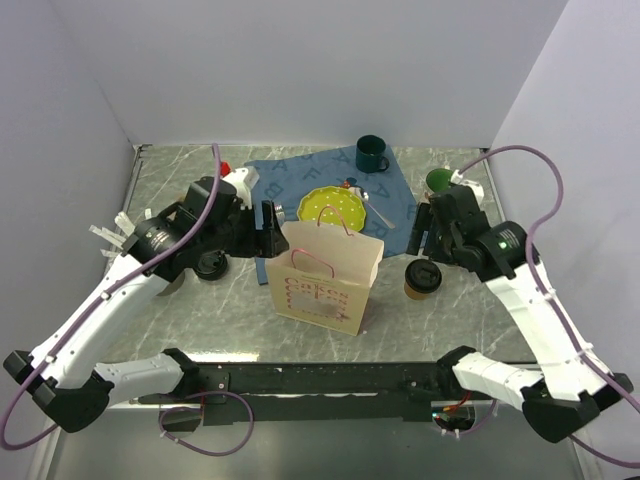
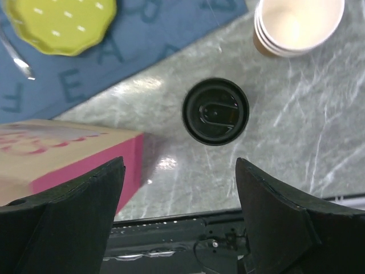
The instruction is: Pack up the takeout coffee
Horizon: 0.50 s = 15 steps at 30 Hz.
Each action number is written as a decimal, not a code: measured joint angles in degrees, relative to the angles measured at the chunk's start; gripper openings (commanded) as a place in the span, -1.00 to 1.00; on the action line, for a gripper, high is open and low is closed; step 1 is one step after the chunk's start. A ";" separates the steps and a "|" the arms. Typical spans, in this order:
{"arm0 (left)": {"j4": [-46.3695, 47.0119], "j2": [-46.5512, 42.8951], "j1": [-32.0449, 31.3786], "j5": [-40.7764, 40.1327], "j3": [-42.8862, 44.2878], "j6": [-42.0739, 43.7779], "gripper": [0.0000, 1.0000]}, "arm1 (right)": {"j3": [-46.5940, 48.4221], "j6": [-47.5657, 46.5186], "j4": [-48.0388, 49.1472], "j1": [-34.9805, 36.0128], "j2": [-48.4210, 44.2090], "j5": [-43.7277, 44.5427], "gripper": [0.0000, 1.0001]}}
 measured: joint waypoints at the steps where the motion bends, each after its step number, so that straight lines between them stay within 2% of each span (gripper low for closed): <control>1: 0.26 0.02 0.00 0.11 -0.37 0.57 0.65 | -0.90 -0.02 0.26 -0.90 0.59 -0.66 0.79; 2: 0.50 0.17 0.00 0.22 -0.63 1.09 0.64 | -1.75 -0.04 0.57 -1.60 1.03 -1.20 0.90; 3: 0.68 0.59 0.00 0.44 -0.83 1.68 0.64 | -2.86 -0.07 0.94 -2.45 1.66 -1.90 0.91; 8: 1.51 1.68 0.00 0.50 -0.90 3.76 0.72 | -8.59 -0.59 2.67 -5.11 4.15 -4.24 0.91; 15: 3.52 0.55 0.00 0.46 -1.97 5.01 0.71 | -12.13 -1.75 5.81 -6.78 4.72 -6.14 0.83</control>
